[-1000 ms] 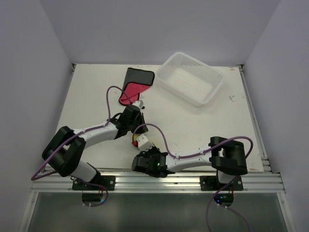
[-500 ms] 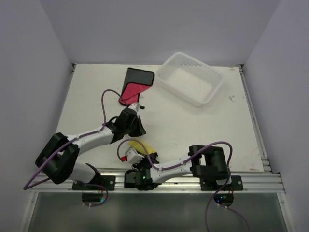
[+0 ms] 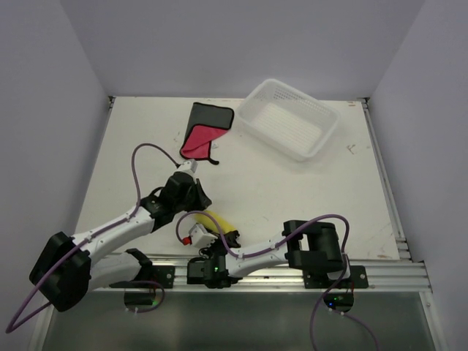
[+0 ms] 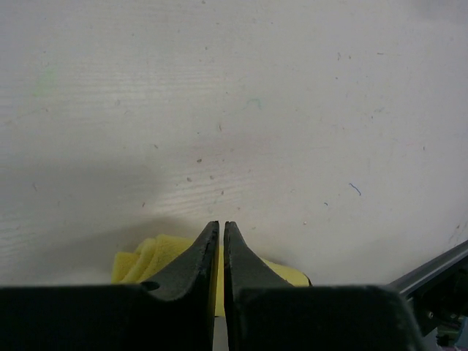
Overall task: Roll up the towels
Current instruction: Roll the towel, then place the rolled towel into the container
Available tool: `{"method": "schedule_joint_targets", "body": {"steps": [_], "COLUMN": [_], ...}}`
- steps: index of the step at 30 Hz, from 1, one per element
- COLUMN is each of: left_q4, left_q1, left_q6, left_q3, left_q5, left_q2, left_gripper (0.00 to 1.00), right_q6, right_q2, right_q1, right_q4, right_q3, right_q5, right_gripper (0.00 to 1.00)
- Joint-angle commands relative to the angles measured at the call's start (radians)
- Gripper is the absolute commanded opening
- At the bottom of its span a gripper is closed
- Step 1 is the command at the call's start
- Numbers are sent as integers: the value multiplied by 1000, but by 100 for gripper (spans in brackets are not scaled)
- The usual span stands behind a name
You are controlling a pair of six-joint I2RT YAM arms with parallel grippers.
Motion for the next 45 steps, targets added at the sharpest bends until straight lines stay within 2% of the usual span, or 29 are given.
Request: {"method": "schedule_joint_targets", "body": {"steps": [1, 6, 10, 13, 21, 29, 32, 34, 37, 38, 39, 41, 45], "left_q4": [-35, -4, 108, 163, 257, 301, 291, 297, 304, 306, 310, 315, 340], "left_q1": [9, 7, 6, 6, 1, -22, -34, -36, -37, -39, -42, -45, -53], "left_q6": [-38, -64, -98, -127, -146, -146, -147, -150, -153, -155, -155, -161, -176], "left_q3": [-36, -90, -134, -168, -248, -277, -291, -303, -323, -329, -334, -344, -364], "left_q5": [-37, 2, 140, 191, 211, 162, 136, 127, 118, 116, 110, 105, 93], "left_q2": [-52, -93, -107, -109, -58, 15, 20, 22, 22, 22, 22, 22, 26], "left_gripper": [10, 11, 9, 8, 6, 5, 5, 5, 4, 4, 4, 3, 2], "right_q6": [11, 11, 5, 12, 25, 28, 26, 13, -27, -40, -56, -89, -107], "right_q2": [-3, -31, -54, -66, -126, -155, -229, -318, -443, -473, -511, -609, -723], "right_q1": [3, 3, 0, -6, -17, -26, -35, -46, -80, -91, -113, -162, -274], "right_q4": [-6, 14, 45, 48, 85, 109, 140, 174, 219, 233, 264, 298, 377], "right_q3": [17, -8, -31, -41, -83, -98, -133, -171, -224, -239, -254, -307, -402], "right_q5": [27, 22, 9, -4, -27, -85, -125, -142, -201, -255, -281, -394, -607], "right_gripper": [0, 0, 0, 0, 0, 1, 7, 15, 33, 39, 49, 59, 66]}}
